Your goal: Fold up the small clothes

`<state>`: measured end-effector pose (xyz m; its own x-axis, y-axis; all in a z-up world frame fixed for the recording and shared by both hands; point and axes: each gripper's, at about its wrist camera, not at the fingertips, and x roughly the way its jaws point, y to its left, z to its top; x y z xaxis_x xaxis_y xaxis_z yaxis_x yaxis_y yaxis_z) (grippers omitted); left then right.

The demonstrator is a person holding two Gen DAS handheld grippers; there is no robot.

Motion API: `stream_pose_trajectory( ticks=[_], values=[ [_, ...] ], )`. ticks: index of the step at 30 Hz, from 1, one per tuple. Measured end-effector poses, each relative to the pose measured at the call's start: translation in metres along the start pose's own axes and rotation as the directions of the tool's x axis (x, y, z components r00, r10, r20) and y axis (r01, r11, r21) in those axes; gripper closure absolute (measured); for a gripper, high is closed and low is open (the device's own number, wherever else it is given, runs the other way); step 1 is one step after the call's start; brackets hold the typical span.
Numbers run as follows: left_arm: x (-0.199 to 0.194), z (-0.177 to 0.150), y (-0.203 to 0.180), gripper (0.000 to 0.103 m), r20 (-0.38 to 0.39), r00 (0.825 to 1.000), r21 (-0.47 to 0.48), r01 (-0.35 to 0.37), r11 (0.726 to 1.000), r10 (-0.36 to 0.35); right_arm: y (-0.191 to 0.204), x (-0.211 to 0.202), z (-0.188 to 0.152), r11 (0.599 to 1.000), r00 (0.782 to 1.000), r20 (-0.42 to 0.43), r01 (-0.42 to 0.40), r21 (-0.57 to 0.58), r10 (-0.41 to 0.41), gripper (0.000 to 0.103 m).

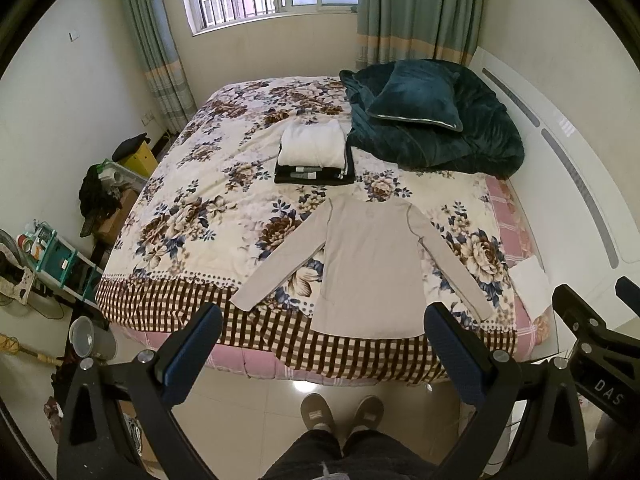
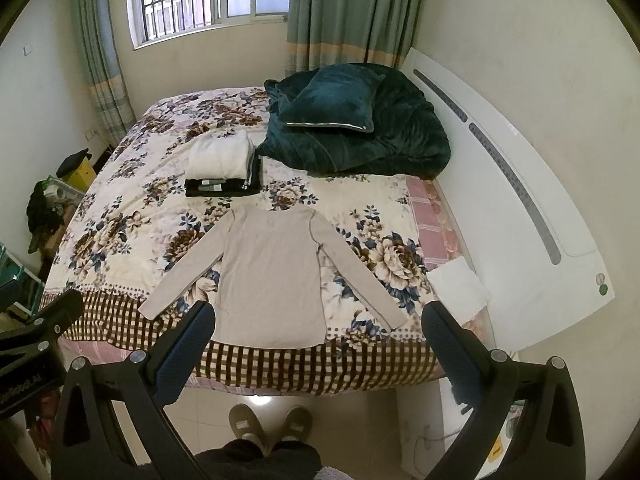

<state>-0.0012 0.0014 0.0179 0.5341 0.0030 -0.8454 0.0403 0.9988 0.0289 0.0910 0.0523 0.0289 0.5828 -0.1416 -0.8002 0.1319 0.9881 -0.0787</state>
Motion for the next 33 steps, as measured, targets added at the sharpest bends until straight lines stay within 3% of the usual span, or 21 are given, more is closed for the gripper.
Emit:
stream_pose_trajectory(
  ticks=[33],
  values=[
    [-0.005,0.001,0.003,0.000,0.008,1.000,-0.006,-0.002,1.000,0.002,0.010,-0.011,0.011,1.000,1.000,0.009,-0.012,-0.015,0.012,0.000]
  ],
)
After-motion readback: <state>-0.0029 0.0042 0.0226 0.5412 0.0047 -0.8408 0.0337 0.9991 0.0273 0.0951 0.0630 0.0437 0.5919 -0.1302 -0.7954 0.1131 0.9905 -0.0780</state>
